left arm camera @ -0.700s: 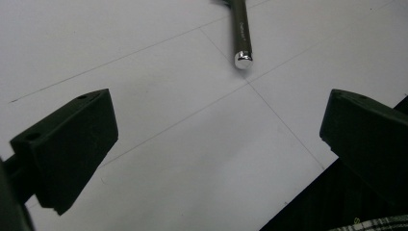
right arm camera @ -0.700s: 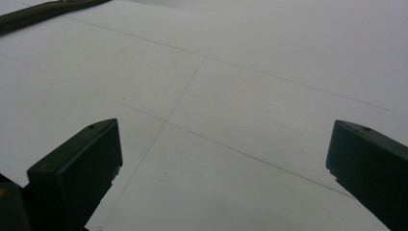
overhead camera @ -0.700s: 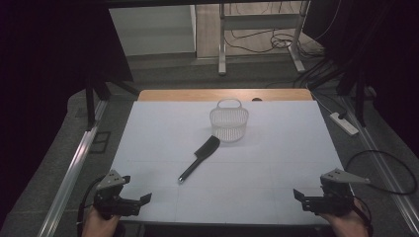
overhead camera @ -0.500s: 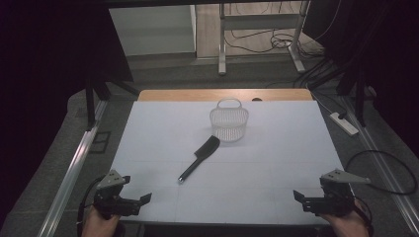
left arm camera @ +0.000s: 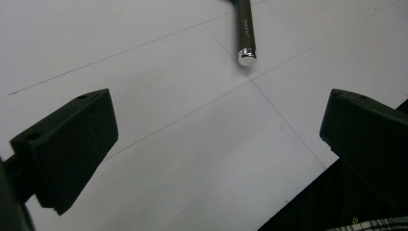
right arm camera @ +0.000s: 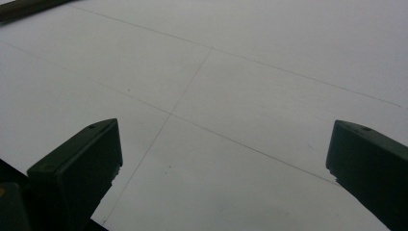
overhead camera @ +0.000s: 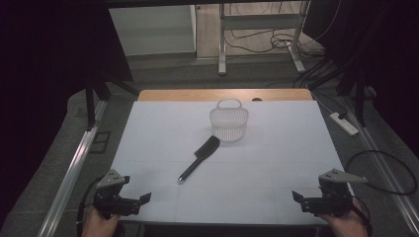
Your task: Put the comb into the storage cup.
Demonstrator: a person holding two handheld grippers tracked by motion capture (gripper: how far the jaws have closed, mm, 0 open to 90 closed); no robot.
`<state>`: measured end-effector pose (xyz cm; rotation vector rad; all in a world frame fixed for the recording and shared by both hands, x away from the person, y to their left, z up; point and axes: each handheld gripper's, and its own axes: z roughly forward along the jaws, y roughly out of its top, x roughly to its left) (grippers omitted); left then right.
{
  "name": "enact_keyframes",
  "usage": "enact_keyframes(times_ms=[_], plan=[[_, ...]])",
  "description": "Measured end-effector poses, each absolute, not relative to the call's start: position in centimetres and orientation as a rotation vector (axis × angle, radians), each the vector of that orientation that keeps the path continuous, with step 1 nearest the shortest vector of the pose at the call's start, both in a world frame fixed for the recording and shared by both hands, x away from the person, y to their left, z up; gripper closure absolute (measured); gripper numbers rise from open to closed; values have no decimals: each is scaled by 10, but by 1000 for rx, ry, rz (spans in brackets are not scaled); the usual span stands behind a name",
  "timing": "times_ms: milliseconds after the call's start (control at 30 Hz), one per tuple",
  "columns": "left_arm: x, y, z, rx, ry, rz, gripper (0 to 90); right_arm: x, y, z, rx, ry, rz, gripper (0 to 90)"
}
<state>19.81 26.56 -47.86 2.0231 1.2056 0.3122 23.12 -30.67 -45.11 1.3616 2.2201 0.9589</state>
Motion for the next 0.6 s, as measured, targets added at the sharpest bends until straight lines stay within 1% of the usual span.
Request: enact_keyframes(times_ms=[300, 600], plan=[[198, 266, -478, 2025, 1201, 299, 0, 231, -305, -451, 1349, 2233, 946, 0], [203, 262, -478, 2062, 1154, 245, 0, 232, -305, -451, 1343, 2237, 941, 0]])
